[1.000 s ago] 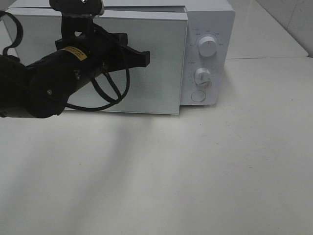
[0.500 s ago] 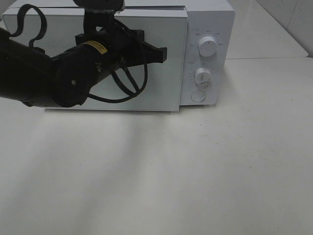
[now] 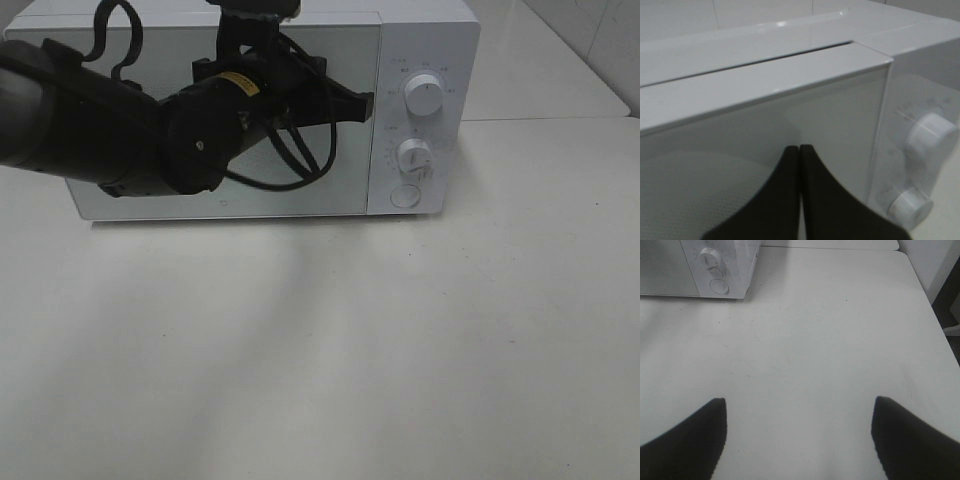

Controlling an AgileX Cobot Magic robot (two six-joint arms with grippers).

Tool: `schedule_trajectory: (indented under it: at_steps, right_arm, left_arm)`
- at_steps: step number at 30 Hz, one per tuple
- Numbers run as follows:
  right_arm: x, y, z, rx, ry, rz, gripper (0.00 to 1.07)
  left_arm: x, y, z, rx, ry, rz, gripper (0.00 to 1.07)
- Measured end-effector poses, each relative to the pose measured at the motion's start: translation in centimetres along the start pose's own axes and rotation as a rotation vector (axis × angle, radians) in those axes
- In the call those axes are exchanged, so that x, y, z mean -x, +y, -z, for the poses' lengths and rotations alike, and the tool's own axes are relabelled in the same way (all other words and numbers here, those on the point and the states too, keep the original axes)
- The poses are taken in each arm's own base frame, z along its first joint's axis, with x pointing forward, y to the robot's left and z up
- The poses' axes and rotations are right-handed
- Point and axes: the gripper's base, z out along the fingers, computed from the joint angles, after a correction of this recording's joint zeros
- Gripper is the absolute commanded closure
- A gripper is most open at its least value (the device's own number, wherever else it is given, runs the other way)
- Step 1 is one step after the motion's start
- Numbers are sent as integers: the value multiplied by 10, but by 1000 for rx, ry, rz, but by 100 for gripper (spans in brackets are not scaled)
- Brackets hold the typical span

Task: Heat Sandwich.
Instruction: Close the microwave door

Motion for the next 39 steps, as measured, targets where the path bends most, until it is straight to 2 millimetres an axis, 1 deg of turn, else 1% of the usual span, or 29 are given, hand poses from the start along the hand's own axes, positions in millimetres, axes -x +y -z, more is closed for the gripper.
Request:
schedule_trajectory:
  at_steps: [5,17,23,26,27,28,30,31,32,33,34,36,37,38,39]
  right_arm:
    - [0,0,0,0,0,0,31]
    - [0,0,0,0,0,0,31]
    - [0,0,0,0,0,0,31]
    - [0,0,0,0,0,0,31]
    - [0,0,0,0,0,0,31]
    - [0,0,0,0,0,0,31]
    - [0,0,0,0,0,0,31]
    - [0,0,0,0,0,0,31]
    - [0,0,0,0,0,0,31]
    - [0,0,0,0,0,0,31]
    - [0,0,0,0,0,0,31]
    - [0,0,0,0,0,0,31]
    - [0,0,0,0,0,0,31]
    - [0,0,0,0,0,0,31]
    - [0,0,0,0,0,0,31]
  left_arm:
    - [1,-3,-6,-10,23,4,106]
    - [0,-8,-4,-16,31,-6,106]
    - [2,-3,8,16,32,26,106]
    - [3,-1,21,20,46,39,106]
    - [3,-1,21,20,46,39,106]
    - [2,-3,27,5,69,38,106]
    - [1,-7,33,-20,108,38,102]
    - [1,-7,37,-34,132,40,97]
    - [1,-7,37,-34,132,40,97]
    - [1,-9,43,-59,176,43,91]
    - [1,-9,46,-73,199,45,68]
    - [1,-11,51,-101,249,47,31]
    - [1,-11,51,-101,249,47,31]
    - [1,-13,56,-127,293,51,1]
    - [2,-13,58,-139,311,52,2]
